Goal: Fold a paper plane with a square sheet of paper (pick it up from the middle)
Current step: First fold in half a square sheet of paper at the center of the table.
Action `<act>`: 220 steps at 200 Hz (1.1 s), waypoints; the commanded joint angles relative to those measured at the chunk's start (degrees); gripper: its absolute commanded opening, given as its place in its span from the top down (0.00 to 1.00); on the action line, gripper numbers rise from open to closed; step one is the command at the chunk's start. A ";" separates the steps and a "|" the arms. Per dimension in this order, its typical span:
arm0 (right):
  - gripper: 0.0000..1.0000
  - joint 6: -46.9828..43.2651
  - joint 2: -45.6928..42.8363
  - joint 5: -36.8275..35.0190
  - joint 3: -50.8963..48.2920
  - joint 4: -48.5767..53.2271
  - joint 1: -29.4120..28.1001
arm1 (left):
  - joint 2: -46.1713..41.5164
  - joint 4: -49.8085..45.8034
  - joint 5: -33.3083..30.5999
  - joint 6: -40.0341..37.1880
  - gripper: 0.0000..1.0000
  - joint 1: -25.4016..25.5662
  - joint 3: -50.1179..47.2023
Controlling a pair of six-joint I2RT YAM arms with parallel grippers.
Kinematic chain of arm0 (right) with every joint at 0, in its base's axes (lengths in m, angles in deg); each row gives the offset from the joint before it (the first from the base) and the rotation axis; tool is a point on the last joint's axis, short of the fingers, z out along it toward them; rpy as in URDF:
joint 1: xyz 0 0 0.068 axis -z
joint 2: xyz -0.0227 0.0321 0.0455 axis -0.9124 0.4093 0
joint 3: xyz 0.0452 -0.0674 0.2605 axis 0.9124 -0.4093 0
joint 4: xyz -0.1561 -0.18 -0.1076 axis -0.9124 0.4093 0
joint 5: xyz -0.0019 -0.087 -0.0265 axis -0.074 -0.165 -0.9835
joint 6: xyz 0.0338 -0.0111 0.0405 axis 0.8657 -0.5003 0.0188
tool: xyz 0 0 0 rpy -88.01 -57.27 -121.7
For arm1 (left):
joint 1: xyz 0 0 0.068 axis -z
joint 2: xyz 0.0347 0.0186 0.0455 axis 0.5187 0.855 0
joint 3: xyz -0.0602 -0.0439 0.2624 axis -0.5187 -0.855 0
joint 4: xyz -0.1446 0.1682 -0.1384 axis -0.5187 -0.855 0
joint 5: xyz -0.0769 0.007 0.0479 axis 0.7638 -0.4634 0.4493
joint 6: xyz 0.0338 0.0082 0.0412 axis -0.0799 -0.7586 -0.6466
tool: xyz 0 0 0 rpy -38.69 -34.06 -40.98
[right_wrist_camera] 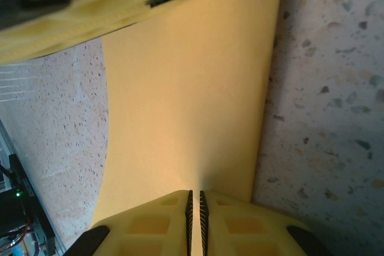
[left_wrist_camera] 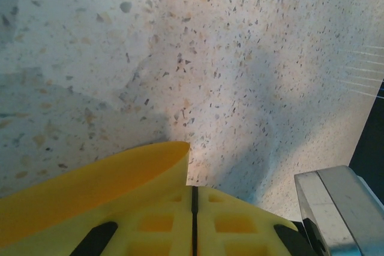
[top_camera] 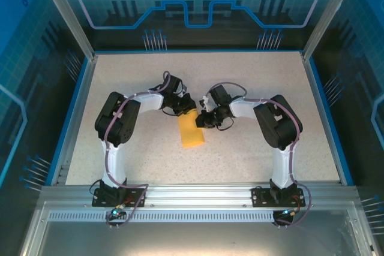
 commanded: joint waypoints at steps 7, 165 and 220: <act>0.85 0.49 2.18 1.19 -0.71 1.64 -1.75 | 2.11 -0.28 1.65 -0.18 0.90 0.73 2.55; 0.84 14.73 -1.76 -7.00 1.18 -4.24 -1.18 | 4.43 -4.69 -2.75 -3.28 0.93 0.73 3.10; 0.84 14.62 0.52 -7.51 0.76 -2.76 -1.18 | 3.11 -5.05 -0.93 -3.38 0.89 0.75 5.42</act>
